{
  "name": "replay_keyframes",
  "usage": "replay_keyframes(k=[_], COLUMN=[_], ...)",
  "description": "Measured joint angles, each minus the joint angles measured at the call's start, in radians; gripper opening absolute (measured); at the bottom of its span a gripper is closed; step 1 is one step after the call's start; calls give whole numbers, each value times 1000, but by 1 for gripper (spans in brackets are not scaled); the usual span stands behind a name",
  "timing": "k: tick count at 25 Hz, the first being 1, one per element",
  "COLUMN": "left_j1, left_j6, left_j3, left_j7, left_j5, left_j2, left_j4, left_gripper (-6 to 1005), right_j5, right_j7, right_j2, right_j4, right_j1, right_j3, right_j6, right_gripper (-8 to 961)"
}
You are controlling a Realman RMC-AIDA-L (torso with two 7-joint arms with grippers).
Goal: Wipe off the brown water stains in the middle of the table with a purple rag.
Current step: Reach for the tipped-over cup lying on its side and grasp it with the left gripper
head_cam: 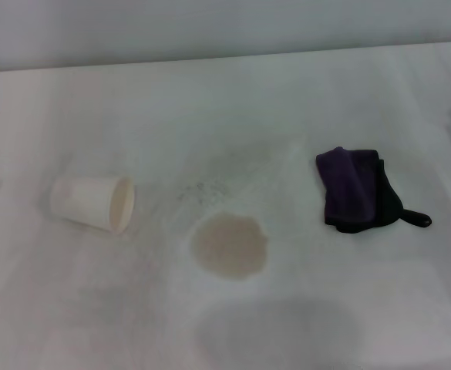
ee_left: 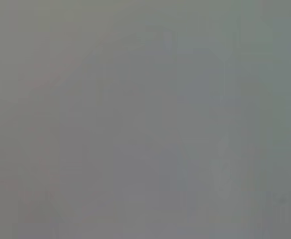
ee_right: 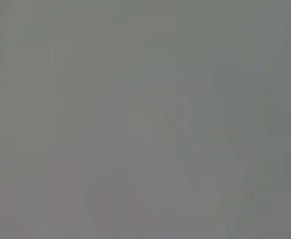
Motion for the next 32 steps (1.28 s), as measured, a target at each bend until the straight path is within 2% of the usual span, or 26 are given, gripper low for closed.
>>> replay_keyframes(k=[4, 8, 10, 15, 18, 22, 23, 27, 30, 32], left_j1=[1, 1, 6, 47, 59, 76, 76, 89, 101, 105], left_j6=[-5, -25, -53, -192, -252, -332, -332, -383, -389, -387], left_j3=[4, 26, 70, 207, 256, 273, 273, 263, 249, 221], left_j7=[-24, -123, -179, -394, -451, -538, -538, -663, -707, -730], left_j5=[33, 62, 67, 68, 85, 208, 208, 440, 554, 644], left_j2=[3, 17, 32, 99, 128, 173, 173, 217, 234, 237], left_j4=[-10, 7, 36, 180, 233, 331, 331, 501, 598, 655], left_gripper=[894, 894, 895, 894, 893, 893, 893, 893, 892, 892], right_j5=[0, 0, 0, 1, 1, 0, 0, 0, 1, 4], right_j7=[0, 1, 5, 11, 11, 11, 11, 11, 11, 11], right_j2=[0, 0, 0, 2, 3, 3, 3, 3, 4, 4], right_j4=[-7, 1, 7, 31, 38, 63, 69, 90, 93, 94], right_j1=[-4, -3, -2, 14, 18, 22, 23, 25, 30, 33], right_j3=[-7, -7, -7, -3, -7, -7, -7, -1, 1, 1], right_j6=[-9, -14, -13, -8, -6, -4, -4, -2, -3, -6], right_gripper=[653, 653, 653, 654, 654, 654, 653, 653, 653, 654])
